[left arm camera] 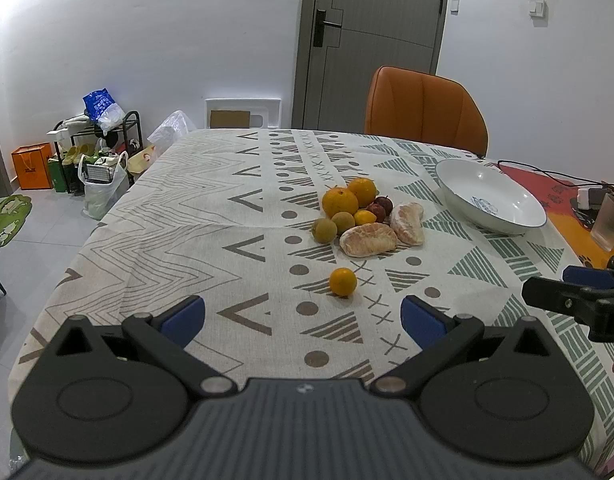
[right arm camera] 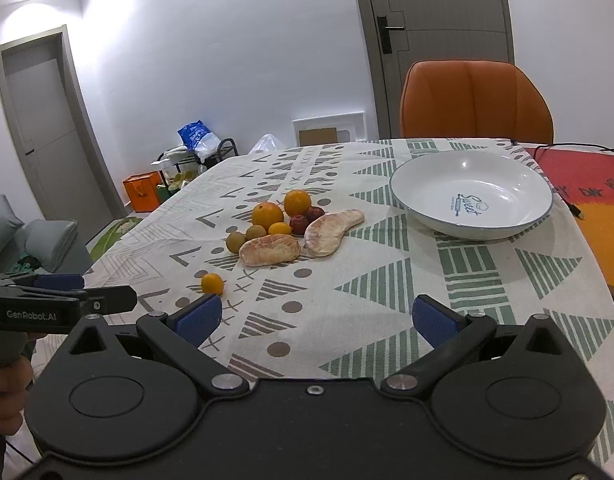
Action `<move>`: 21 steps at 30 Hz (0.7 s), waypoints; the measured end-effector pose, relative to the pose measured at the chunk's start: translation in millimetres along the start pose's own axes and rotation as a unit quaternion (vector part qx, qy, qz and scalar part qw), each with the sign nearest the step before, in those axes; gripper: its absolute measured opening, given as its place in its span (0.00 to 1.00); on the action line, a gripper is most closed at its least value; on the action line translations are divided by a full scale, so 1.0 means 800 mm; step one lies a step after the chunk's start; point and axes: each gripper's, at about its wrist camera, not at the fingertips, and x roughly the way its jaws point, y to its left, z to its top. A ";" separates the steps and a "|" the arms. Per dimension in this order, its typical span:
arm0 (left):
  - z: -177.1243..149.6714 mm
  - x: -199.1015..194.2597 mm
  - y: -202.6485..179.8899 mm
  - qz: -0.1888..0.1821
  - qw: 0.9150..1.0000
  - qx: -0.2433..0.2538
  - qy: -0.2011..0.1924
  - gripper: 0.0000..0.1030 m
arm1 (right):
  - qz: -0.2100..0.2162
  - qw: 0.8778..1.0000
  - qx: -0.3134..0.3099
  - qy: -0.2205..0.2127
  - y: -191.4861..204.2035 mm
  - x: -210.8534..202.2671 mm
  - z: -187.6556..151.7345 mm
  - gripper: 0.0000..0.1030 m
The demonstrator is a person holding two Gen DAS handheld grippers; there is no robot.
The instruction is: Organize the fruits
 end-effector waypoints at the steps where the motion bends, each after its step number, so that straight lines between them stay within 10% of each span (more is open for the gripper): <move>1: 0.000 0.000 0.000 0.000 1.000 0.000 0.000 1.00 | 0.000 1.000 0.000 0.000 0.000 0.000 0.000 1.00; 21: 0.004 0.002 0.001 -0.001 1.000 -0.004 -0.002 1.00 | 0.001 1.000 -0.001 -0.002 -0.001 0.003 0.002 1.00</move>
